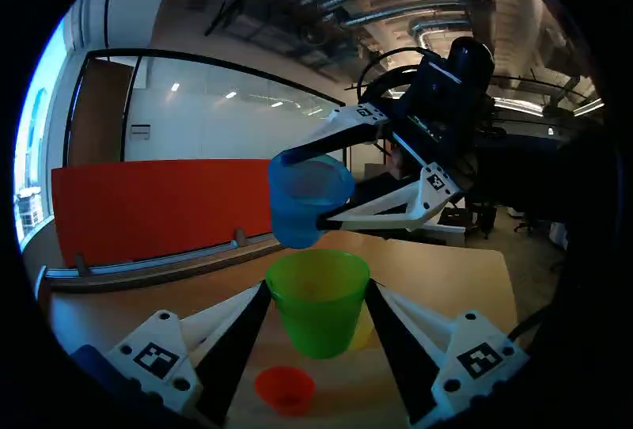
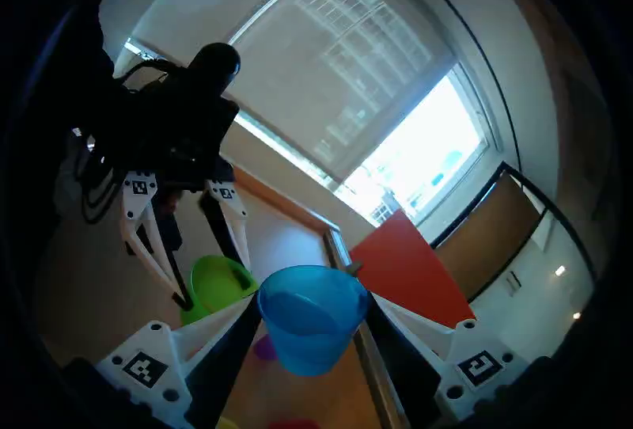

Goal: Pour water

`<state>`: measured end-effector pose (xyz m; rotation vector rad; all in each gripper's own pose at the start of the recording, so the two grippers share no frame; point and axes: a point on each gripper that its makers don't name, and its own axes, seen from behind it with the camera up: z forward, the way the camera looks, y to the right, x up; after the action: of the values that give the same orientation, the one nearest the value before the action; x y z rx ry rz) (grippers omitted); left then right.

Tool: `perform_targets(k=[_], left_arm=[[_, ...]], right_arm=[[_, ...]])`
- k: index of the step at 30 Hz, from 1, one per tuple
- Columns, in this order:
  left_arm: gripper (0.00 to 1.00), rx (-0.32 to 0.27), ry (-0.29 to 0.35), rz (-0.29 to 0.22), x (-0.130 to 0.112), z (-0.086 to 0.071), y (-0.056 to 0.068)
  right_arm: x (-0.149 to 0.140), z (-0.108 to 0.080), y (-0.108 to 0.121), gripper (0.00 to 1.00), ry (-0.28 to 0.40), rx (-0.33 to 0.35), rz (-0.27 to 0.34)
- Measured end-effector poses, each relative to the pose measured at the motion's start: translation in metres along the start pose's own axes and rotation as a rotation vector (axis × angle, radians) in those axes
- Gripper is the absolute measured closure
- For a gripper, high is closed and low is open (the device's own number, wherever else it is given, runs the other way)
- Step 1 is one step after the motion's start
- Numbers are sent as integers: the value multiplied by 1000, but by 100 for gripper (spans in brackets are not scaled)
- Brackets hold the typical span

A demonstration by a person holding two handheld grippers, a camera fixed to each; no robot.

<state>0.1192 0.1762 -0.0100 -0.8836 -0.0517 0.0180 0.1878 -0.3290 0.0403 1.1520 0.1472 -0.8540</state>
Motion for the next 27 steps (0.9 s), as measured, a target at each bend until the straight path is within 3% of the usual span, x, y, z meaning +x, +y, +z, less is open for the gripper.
perform_targets(k=[27], left_arm=[[14,-5,2,12,3,2,3]], right_arm=[[4,2,7,8,-23,-3,-127]])
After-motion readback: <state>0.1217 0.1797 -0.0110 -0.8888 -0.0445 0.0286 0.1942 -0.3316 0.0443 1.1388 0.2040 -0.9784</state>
